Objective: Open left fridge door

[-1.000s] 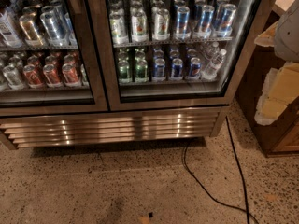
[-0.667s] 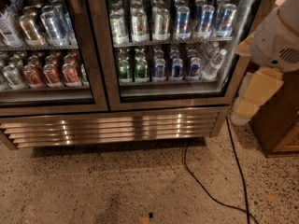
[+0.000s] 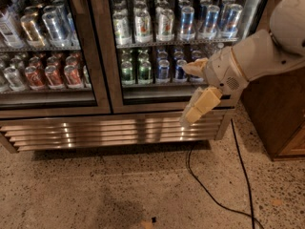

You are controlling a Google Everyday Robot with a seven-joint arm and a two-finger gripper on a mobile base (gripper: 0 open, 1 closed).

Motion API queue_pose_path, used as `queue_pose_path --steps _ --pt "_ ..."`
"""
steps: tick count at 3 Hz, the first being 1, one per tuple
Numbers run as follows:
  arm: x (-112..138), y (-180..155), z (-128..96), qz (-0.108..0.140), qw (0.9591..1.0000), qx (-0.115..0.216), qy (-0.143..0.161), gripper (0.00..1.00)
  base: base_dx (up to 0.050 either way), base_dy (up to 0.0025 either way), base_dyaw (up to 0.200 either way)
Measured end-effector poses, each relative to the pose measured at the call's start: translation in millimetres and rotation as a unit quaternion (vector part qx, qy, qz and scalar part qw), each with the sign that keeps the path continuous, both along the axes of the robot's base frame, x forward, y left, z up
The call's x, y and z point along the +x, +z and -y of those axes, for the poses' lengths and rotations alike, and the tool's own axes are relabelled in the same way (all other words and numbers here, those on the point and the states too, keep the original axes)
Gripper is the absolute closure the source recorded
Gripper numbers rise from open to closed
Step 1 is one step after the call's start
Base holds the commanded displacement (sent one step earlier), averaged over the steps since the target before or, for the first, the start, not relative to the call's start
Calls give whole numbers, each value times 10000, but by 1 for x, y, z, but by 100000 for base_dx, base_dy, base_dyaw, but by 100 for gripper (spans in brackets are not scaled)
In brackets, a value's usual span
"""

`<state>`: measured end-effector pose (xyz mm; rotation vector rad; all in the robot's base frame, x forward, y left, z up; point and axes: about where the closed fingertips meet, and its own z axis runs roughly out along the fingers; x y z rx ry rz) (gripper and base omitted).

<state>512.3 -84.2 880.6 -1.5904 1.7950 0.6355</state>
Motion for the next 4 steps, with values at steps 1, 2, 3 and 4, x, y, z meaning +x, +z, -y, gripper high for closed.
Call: queue_pose_path --steps 1,2,3,4 --pt "10 -36 -5 126 9872 1590 -81 0 0 0 0" --pt "-33 -29 -17 209 9590 2827 18 0 0 0 0" --pt "-52 11 -18 364 9439 3282 -6 0 0 0 0" --pt "-46 6 -24 288 9447 3266 19 0 0 0 0"
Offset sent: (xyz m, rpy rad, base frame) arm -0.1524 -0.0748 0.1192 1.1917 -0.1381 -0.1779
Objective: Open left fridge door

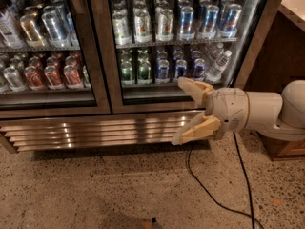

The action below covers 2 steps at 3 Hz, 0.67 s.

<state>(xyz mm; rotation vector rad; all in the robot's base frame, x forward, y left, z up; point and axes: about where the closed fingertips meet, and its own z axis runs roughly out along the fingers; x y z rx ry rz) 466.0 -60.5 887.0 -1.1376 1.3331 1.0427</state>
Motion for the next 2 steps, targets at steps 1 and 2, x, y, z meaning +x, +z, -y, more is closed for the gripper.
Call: queue_pose_path --steps 1,2 --pt "11 22 -19 133 9999 64 42 0 0 0 0" --pt "7 64 -34 502 9987 97 84 0 0 0 0"
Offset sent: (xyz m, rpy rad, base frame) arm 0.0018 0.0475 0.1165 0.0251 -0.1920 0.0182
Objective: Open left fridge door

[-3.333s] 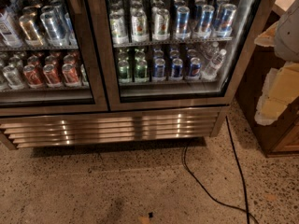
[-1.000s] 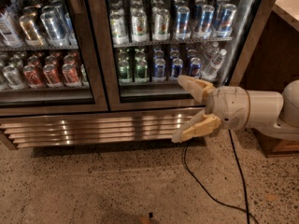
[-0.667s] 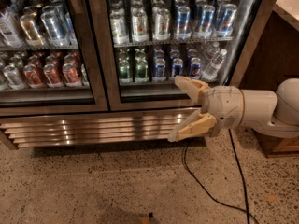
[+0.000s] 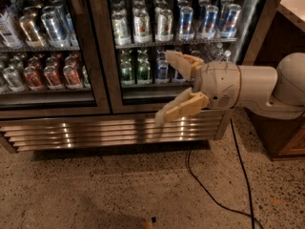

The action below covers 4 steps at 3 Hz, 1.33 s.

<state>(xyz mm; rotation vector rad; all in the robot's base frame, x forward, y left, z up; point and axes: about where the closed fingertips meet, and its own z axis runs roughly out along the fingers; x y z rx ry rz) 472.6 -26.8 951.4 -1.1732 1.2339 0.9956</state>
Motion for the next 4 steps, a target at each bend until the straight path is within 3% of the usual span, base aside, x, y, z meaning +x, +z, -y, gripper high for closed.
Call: queue_pose_path --steps 1,2,4 --pt "-8 37 -7 363 9993 -28 -14 0 0 0 0" --pt "-8 37 -7 362 9993 -28 -13 0 0 0 0" --pt "-2 37 -5 -429 9989 135 130 0 0 0 0"
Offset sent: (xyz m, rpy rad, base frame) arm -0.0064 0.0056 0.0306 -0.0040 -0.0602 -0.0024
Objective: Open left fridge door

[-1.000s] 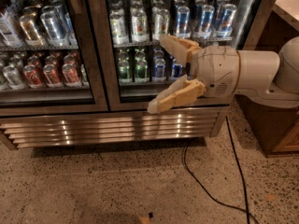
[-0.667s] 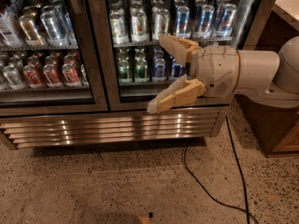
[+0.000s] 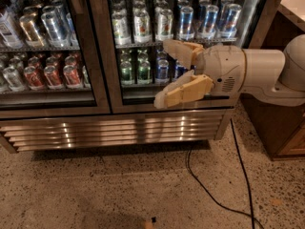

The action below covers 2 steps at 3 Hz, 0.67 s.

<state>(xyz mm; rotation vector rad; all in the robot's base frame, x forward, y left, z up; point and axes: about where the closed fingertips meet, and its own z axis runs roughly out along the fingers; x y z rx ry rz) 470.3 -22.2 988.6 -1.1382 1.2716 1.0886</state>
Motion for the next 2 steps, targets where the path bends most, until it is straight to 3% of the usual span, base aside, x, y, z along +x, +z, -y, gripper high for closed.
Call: queue_pose_path --steps 1,2 --pt "0 0 -1 -54 10000 3 5 0 0 0 0" --pt "-3 16 -4 99 9999 -24 -35 0 0 0 0"
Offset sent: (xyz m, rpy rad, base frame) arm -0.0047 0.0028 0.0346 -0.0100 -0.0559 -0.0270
